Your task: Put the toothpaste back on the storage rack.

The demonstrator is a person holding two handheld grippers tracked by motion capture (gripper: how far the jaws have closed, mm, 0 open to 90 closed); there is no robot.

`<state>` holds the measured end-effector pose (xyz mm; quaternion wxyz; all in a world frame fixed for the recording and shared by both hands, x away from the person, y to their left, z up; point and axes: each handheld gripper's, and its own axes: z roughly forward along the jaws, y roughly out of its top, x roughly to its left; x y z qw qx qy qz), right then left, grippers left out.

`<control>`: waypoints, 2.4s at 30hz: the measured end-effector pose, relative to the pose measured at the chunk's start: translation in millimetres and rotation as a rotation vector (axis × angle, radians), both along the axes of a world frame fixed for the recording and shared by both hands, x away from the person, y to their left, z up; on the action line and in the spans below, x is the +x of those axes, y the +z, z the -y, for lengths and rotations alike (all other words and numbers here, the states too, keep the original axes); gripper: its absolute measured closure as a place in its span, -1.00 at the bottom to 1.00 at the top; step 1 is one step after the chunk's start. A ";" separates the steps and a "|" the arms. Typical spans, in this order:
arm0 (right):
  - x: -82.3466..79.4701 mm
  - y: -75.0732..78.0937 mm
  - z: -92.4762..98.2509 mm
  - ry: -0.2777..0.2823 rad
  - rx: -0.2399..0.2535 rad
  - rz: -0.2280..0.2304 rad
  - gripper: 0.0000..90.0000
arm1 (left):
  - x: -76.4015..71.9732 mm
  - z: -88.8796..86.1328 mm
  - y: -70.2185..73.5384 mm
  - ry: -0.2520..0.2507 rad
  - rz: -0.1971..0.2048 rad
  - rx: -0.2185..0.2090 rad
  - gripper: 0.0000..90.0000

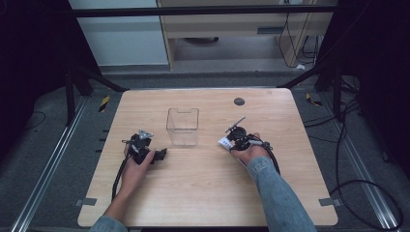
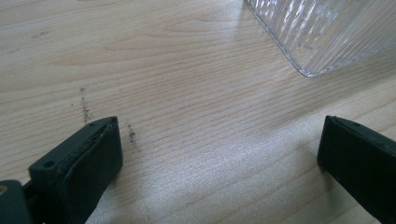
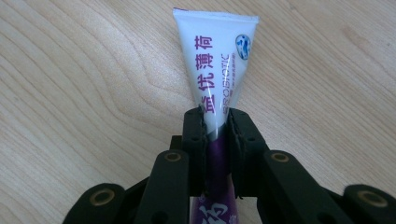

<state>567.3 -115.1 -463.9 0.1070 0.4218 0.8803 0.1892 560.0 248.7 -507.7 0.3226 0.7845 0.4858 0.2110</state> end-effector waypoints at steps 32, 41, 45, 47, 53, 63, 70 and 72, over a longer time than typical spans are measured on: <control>-7.3 58.1 13.2 -0.074 0.246 0.271 0.76 | 0.0 0.1 0.0 0.000 0.001 -0.001 -1.00; -4.0 68.5 -3.6 -0.088 0.308 0.356 0.76 | 0.0 0.1 -0.1 0.001 0.001 -0.002 -1.00; -2.4 73.7 -11.8 -0.088 0.329 0.388 0.76 | 0.0 0.1 -0.1 0.001 0.001 -0.002 -1.00; -1.7 76.4 -15.3 -0.091 0.337 0.398 0.76 | 0.0 0.1 0.0 0.000 0.000 -0.001 -1.00; 0.9 89.9 -23.0 -0.089 0.371 0.435 0.76 | 0.0 0.1 -0.1 0.000 0.001 -0.001 -1.00; 5.2 117.0 -40.5 -0.070 0.415 0.503 0.76 | 0.0 0.1 -0.1 0.000 0.001 -0.001 -1.00; 8.6 136.9 -55.9 -0.051 0.443 0.588 0.76 | 0.0 0.3 -0.2 0.002 0.002 -0.003 -1.00; 10.1 142.7 -60.3 -0.044 0.449 0.605 0.76 | 0.1 0.1 -0.1 0.000 0.003 -0.002 -1.00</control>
